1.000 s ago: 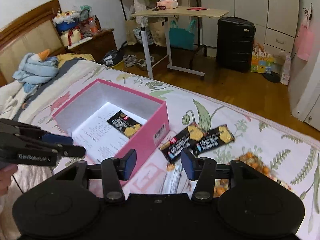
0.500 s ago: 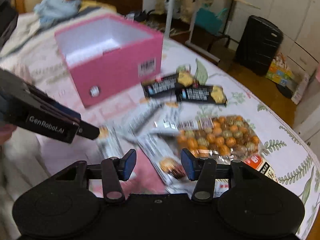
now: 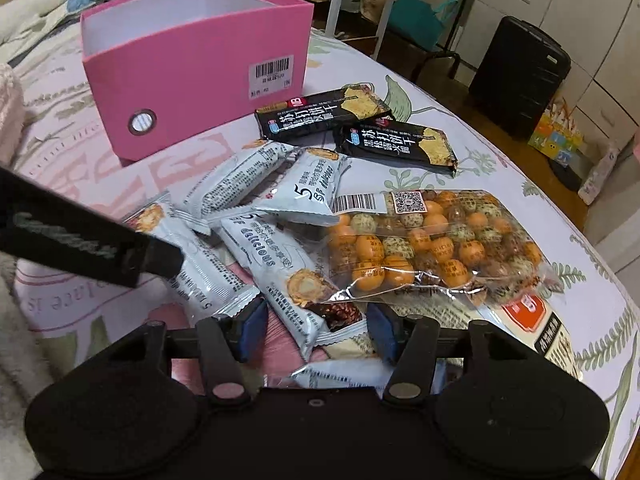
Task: Organize snacks
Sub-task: 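Move both grippers back to the white wafer bars on the bed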
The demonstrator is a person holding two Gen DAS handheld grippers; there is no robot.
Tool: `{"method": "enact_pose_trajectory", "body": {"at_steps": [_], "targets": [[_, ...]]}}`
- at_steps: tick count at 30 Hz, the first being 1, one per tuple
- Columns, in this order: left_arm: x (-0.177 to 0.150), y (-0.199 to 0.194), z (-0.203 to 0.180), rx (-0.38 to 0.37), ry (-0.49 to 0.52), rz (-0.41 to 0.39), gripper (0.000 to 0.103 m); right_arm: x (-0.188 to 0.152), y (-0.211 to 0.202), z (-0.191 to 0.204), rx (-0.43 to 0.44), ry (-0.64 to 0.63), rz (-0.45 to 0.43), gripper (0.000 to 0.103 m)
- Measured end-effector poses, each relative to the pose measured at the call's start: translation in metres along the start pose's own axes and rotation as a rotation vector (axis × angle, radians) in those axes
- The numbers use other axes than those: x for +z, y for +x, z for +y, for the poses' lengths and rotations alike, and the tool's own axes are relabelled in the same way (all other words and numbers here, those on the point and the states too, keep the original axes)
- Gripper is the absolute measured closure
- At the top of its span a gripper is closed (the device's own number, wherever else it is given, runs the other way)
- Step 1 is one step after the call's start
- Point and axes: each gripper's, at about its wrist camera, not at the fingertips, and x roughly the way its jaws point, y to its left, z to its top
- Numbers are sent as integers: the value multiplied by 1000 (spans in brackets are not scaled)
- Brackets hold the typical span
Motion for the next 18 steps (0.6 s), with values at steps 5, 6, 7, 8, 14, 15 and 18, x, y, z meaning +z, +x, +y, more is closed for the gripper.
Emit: {"method": "enact_pose_trajectory", "body": {"at_steps": [5,6,7,8,14,15,18], "targets": [[2,2,20,-48,-29,3,45,1,-3,-2,56,38,-1,45],[3,2,24,-59,-37,5,46,0,-5,0,80,40,-1,47],[4,1,28,-69,-42,3,47,-1,-8,2,113,40,-1,50],[5,0,31,-74,-47,0,47,-1,-10,5,150,40,1,55],[12,-6,45,-56,-70,-38,47,-1,-24,24,302,30,-10,60],[13,-4,45,-41,-70,-41,47,0,-25,26,308,23,-13,60],[12,5,46,-28,-89,-19,47,5,-24,28,284,15,-19,59]]}}
